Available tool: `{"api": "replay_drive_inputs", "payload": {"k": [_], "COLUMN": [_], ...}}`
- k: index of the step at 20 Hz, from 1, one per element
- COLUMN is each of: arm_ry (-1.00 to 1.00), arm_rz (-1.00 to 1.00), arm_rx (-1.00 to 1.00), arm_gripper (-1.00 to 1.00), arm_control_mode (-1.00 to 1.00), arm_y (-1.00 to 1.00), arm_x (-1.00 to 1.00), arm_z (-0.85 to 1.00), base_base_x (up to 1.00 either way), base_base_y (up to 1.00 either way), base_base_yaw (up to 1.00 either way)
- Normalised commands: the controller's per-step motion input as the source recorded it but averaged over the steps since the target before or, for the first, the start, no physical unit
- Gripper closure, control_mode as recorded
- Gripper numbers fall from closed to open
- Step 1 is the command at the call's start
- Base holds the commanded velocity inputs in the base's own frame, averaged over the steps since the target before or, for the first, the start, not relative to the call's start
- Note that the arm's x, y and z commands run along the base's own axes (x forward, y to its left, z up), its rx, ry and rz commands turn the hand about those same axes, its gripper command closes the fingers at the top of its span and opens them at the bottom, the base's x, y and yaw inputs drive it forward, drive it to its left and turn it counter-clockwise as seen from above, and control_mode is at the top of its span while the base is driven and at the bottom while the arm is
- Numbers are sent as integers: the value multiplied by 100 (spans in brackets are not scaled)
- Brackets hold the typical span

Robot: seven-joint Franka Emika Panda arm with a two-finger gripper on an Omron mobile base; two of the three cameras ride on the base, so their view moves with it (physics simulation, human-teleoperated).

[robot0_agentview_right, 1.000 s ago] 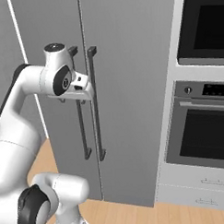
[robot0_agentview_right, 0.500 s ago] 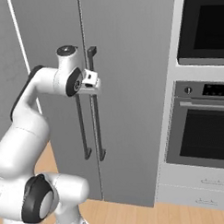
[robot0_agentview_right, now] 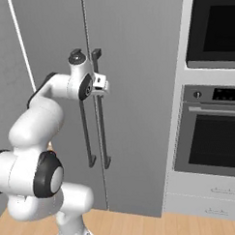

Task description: Take the strawberry from the fridge and place it on top of the pancake, located on the dining counter.

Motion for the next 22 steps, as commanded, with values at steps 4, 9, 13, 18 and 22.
{"api": "replay_drive_inputs", "payload": {"k": [4, 9, 13, 18, 22], "arm_ry": [0, -1, -8, -15, -12], "arm_rz": [-1, -3, 0, 0, 0], "arm_rx": [0, 0, 0, 0, 0], "arm_gripper": [-100, -100, -100, -100, -100], "arm_control_mode": [-100, -100, -100, -100, -100], "arm_y": [0, 0, 0, 0, 0], "arm_x": [72, 64, 35, 36, 47], "arm_z": [-7, -13, -22, -22, -16], "base_base_x": [0, 0, 0, 0, 0], "base_base_y": [0, 0, 0, 0, 0], "base_base_yaw": [0, 0, 0, 0, 0]}}
